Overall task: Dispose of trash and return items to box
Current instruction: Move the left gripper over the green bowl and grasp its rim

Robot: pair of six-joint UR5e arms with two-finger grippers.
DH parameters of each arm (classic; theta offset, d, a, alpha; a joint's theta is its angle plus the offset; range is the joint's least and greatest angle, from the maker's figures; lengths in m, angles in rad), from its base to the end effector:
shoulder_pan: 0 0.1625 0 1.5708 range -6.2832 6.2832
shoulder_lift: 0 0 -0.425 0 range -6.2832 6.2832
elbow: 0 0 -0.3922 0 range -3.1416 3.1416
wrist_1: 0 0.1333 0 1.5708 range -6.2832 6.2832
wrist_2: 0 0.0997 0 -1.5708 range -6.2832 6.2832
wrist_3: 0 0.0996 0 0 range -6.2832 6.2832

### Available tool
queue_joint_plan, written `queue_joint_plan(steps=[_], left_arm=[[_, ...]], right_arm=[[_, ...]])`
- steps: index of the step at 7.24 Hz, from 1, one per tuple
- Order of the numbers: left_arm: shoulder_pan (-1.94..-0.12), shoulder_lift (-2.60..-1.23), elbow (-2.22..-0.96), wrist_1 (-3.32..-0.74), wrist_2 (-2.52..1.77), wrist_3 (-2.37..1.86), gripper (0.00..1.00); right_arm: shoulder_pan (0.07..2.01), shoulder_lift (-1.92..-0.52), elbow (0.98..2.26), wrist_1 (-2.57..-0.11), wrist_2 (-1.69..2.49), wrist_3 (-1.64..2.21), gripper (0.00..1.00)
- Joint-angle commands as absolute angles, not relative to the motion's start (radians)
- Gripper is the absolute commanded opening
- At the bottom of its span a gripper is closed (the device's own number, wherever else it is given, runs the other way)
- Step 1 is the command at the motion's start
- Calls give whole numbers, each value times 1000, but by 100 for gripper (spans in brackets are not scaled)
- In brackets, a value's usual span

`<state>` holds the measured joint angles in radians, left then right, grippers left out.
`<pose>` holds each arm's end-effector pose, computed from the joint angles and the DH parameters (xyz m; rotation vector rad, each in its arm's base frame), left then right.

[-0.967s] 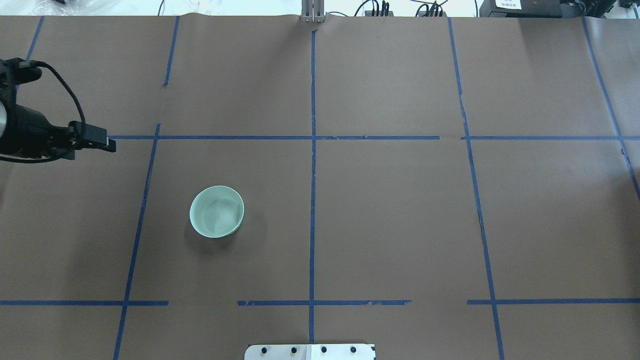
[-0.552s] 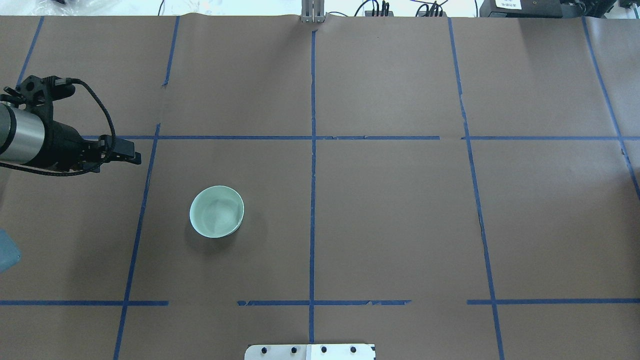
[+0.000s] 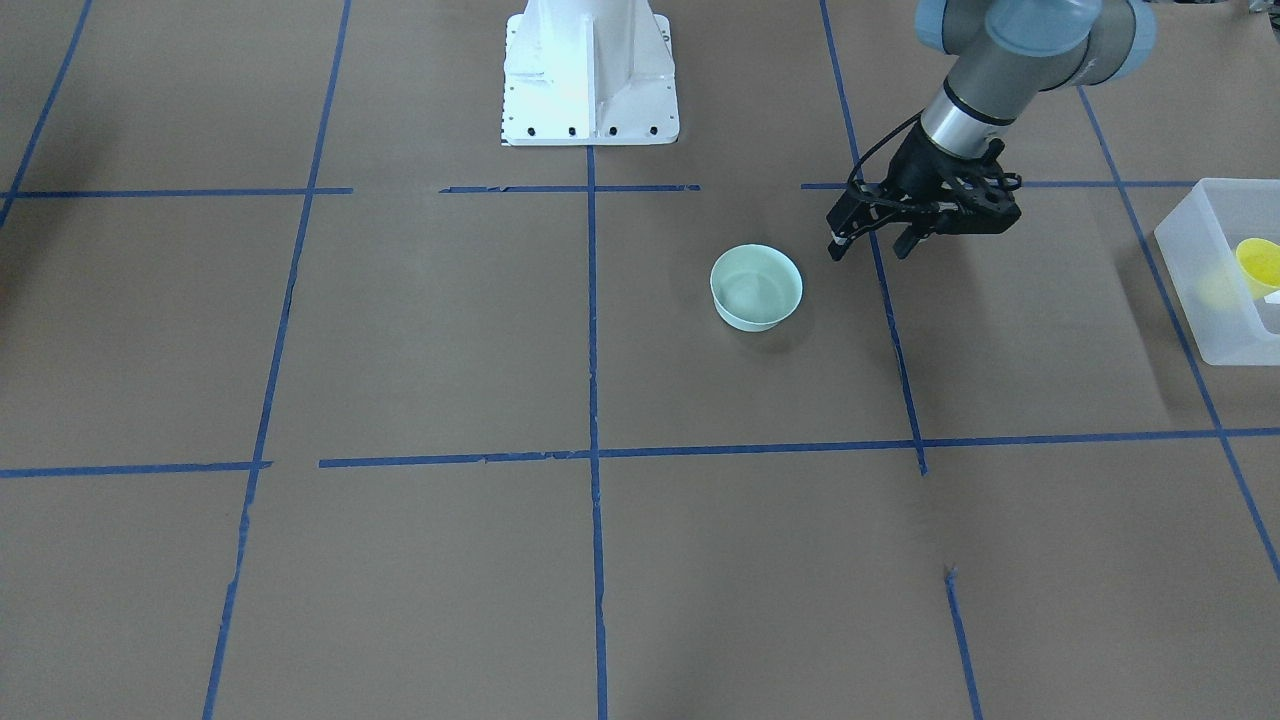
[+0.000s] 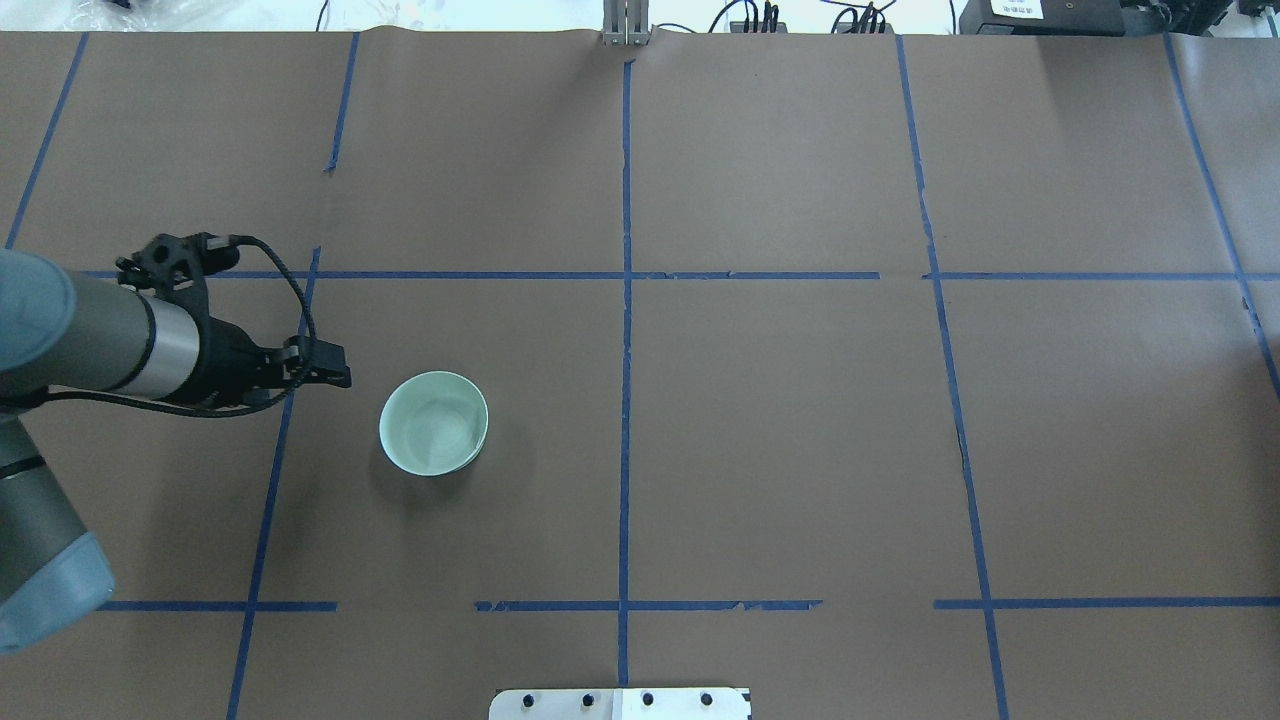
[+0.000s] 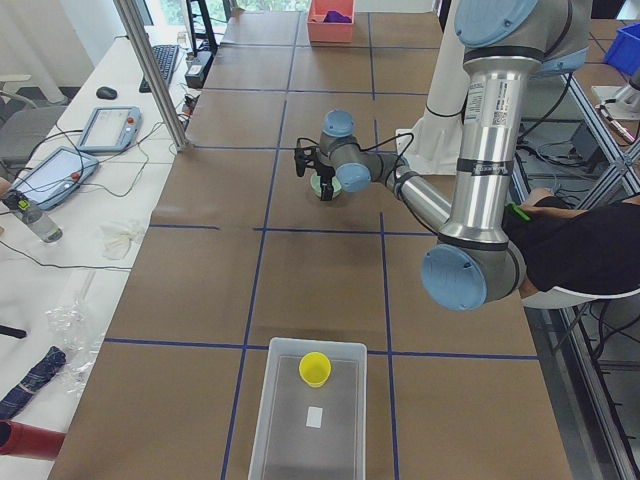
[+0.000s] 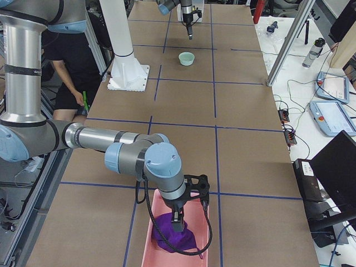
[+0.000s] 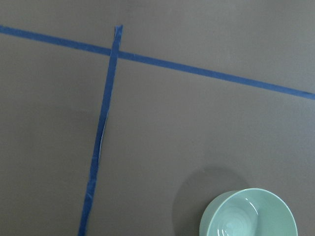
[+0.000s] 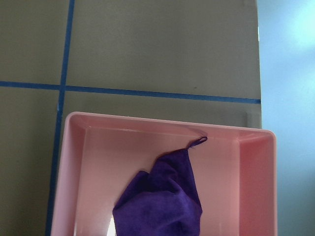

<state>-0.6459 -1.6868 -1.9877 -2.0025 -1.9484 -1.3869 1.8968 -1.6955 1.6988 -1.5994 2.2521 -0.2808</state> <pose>0.3570 -0.3901 0.3562 0.0659 1.0132 -0.2397 0.2068 -0.3914 0.6628 0.1803 -0.6575 0.0521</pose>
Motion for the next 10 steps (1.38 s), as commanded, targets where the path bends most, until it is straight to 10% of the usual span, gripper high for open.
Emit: queue_joint_plan(steps=[1, 6, 9, 10], left_arm=[[-554, -1790, -1898, -1973, -1872, -1466, 100], [-476, -1793, -1835, -1973, -1800, -1506, 87], [-479, -1792, -1847, -1971, -1801, -1506, 0], [-482, -1792, -1855, -1971, -1804, -1506, 0]], right_arm=[[1850, -1675, 1706, -1603, 2344, -159, 100], [1698, -1674, 1792, -1606, 2405, -48, 100], [1629, -1646, 1808, -1594, 2436, 169, 100], [1628, -1644, 1815, -1580, 2436, 175, 100]])
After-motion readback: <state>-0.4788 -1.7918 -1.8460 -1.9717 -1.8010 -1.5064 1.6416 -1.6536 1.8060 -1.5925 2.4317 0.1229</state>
